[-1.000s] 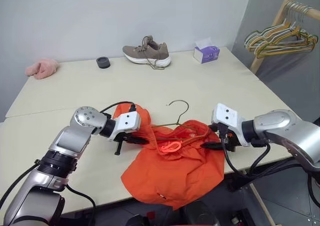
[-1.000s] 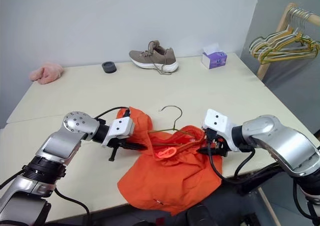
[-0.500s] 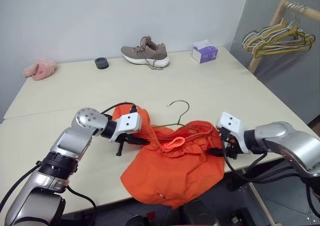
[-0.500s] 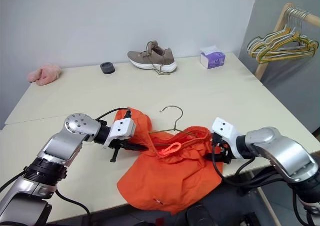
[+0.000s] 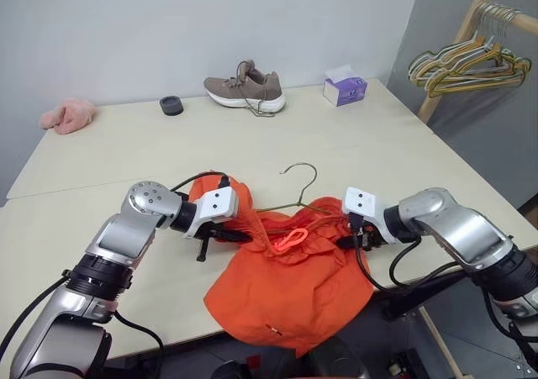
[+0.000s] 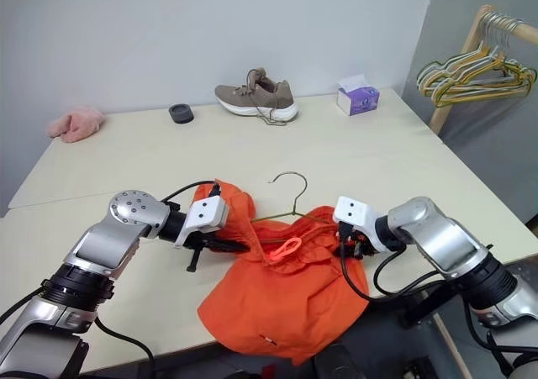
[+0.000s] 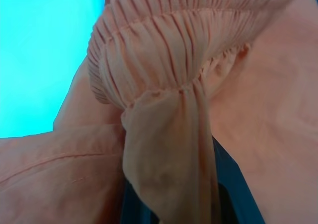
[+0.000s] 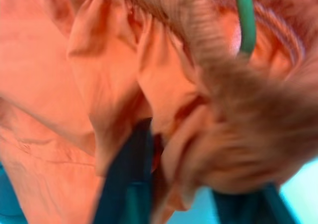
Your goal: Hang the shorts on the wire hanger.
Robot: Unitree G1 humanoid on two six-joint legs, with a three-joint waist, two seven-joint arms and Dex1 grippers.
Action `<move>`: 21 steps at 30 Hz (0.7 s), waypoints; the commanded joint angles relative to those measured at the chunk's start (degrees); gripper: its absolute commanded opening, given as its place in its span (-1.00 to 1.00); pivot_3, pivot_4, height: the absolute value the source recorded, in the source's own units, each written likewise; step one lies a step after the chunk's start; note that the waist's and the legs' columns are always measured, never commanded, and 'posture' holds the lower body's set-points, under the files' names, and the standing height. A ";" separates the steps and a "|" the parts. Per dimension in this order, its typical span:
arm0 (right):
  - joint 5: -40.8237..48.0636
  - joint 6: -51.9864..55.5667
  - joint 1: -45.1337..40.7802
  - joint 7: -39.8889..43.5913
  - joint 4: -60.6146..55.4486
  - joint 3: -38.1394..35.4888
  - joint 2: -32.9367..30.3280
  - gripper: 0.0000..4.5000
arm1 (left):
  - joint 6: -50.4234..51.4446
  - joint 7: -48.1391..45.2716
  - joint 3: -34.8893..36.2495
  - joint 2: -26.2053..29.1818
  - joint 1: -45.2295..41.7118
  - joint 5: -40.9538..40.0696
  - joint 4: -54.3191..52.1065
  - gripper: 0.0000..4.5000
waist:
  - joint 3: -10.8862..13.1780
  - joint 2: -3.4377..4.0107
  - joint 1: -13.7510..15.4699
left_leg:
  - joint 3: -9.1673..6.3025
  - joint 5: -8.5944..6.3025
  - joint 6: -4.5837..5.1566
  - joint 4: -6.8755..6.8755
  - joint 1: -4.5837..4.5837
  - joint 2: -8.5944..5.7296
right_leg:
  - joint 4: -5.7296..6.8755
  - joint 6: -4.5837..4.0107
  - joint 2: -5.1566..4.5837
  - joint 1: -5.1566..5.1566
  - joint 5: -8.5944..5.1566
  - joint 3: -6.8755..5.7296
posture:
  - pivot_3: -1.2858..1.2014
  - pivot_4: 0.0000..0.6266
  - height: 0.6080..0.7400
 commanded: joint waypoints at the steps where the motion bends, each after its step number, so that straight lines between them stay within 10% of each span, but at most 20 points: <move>1: -0.12 -1.03 -0.67 0.24 -2.29 -1.89 1.19 -0.99 | 0.12 -0.75 1.85 -0.30 -0.59 -2.44 -2.07 -1.00 | 0.00 0.00 -0.01 | 0.00 0.00 0.00 0.01 0.00 0.00 | 0.00 0.00 0.00 0.01 0.00 0.00 | -0.22 -0.89 1.00; 15: 1.51 -0.58 4.97 4.22 -10.65 -7.82 -8.52 -1.00 | 0.33 -0.99 2.26 0.48 -0.46 -3.07 -1.88 -1.00 | 0.00 0.00 0.09 | -0.02 0.00 0.00 0.01 0.01 -0.02 | 0.00 0.00 -0.01 0.04 0.00 -0.02 | -0.22 -0.88 1.00; 21: 6.04 2.35 11.16 6.50 -17.41 -14.30 -15.40 -0.08 | -0.96 -0.29 1.48 0.56 -0.22 -2.15 -1.57 -1.00 | 0.00 0.00 0.15 | -0.03 0.00 0.00 0.00 0.02 -0.02 | -0.04 0.17 -0.02 0.08 -0.10 -0.05 | -0.23 -0.87 1.00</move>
